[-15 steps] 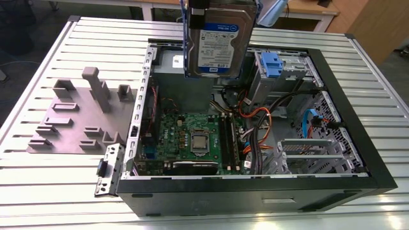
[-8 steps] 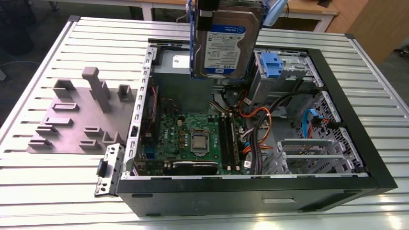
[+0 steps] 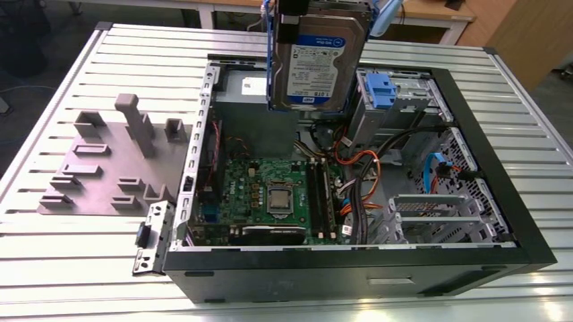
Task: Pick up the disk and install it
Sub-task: 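Pick up the disk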
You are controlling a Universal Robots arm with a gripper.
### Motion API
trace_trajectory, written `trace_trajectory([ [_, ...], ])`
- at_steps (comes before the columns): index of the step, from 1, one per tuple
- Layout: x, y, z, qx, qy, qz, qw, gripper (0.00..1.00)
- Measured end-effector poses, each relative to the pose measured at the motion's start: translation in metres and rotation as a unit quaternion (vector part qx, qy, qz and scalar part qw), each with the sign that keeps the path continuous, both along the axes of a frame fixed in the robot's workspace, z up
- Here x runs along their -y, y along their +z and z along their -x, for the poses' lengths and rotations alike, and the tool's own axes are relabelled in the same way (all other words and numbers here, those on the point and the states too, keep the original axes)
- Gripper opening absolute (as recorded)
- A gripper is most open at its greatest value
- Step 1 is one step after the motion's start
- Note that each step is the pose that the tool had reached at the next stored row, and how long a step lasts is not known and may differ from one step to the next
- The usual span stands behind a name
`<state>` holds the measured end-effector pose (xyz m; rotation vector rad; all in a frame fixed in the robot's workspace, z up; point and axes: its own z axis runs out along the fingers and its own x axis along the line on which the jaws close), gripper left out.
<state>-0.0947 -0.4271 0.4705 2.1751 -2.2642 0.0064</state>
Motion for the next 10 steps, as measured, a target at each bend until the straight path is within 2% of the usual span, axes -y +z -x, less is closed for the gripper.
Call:
trace_trajectory([
  [8,0.0006,0.0000,0.0000,-0.0001,0.000,0.0003,1.00000,0.37],
  [10,0.0057,-0.0001,0.0000,0.0000,0.000,0.0003,1.00000,0.37],
])
